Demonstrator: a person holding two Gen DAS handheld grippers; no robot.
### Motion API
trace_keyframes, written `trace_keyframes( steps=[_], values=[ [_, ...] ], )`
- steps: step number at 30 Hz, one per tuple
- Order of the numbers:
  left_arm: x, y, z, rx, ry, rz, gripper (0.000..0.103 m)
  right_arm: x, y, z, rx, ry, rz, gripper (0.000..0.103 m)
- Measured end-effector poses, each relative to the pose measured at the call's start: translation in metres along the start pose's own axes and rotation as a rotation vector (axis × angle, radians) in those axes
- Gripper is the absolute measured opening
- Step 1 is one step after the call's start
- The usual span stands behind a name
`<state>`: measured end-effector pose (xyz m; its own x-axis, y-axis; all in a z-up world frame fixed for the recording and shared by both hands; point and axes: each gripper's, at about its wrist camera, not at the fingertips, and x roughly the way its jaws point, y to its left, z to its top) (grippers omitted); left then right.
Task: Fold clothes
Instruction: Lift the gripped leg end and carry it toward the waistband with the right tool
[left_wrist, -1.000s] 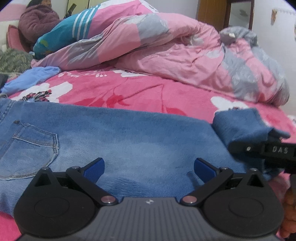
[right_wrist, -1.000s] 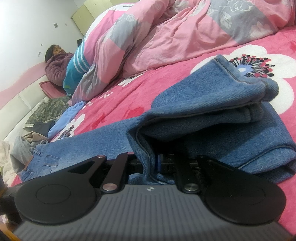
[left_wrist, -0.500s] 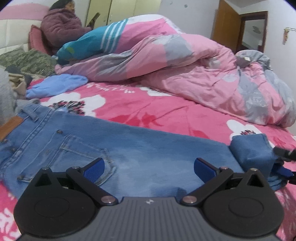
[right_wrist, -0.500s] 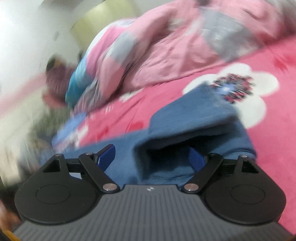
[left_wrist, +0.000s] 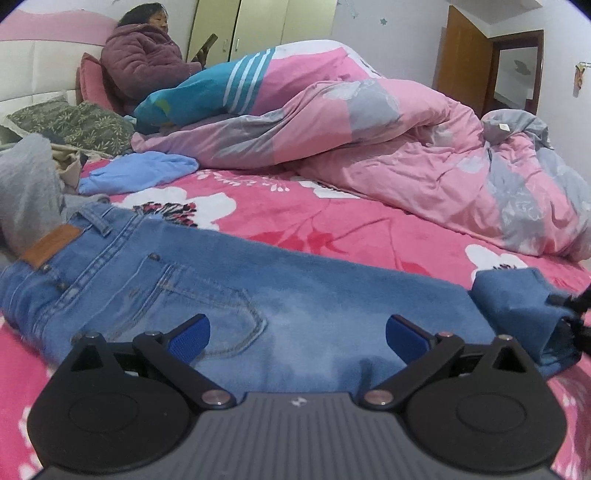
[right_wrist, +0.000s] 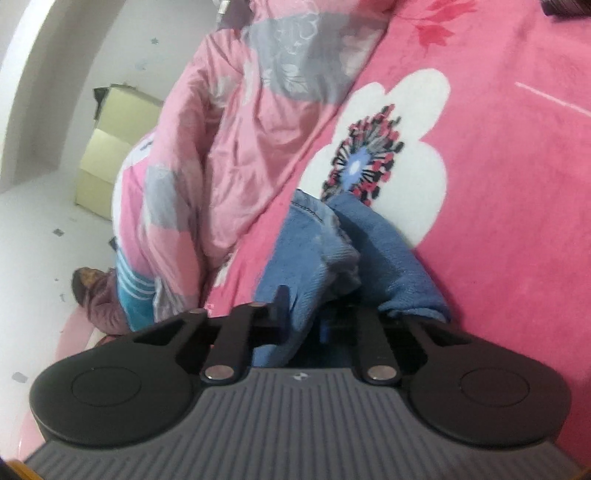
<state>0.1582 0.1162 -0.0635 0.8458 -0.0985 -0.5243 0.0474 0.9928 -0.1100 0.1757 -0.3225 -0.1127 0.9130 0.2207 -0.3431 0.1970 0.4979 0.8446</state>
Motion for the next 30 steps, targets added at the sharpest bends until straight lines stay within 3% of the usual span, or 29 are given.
trace_keyframes(
  steps=[3,7,11,18,24,30],
  values=[
    [0.000,-0.001,-0.008,0.024,0.000,0.024,0.094,-0.007,0.025,0.001,-0.112,-0.006,0.025,0.006],
    [0.003,-0.004,-0.016,0.052,0.009,0.048,0.095,-0.003,0.077,-0.002,-0.301,0.006,0.096,0.005],
    [0.005,-0.005,-0.019,0.059,0.026,0.059,0.095,0.016,0.135,-0.016,-0.459,0.066,0.184,0.005],
    [0.007,0.005,-0.018,0.006,0.046,0.026,0.095,0.050,0.219,-0.058,-0.607,0.184,0.324,0.005],
    [-0.001,0.023,-0.014,-0.093,0.029,-0.025,0.094,0.079,0.274,-0.109,-0.722,0.295,0.416,0.005],
    [-0.034,0.071,-0.004,-0.301,-0.089,0.042,0.092,0.094,0.317,-0.166,-0.834,0.375,0.492,0.005]
  ],
)
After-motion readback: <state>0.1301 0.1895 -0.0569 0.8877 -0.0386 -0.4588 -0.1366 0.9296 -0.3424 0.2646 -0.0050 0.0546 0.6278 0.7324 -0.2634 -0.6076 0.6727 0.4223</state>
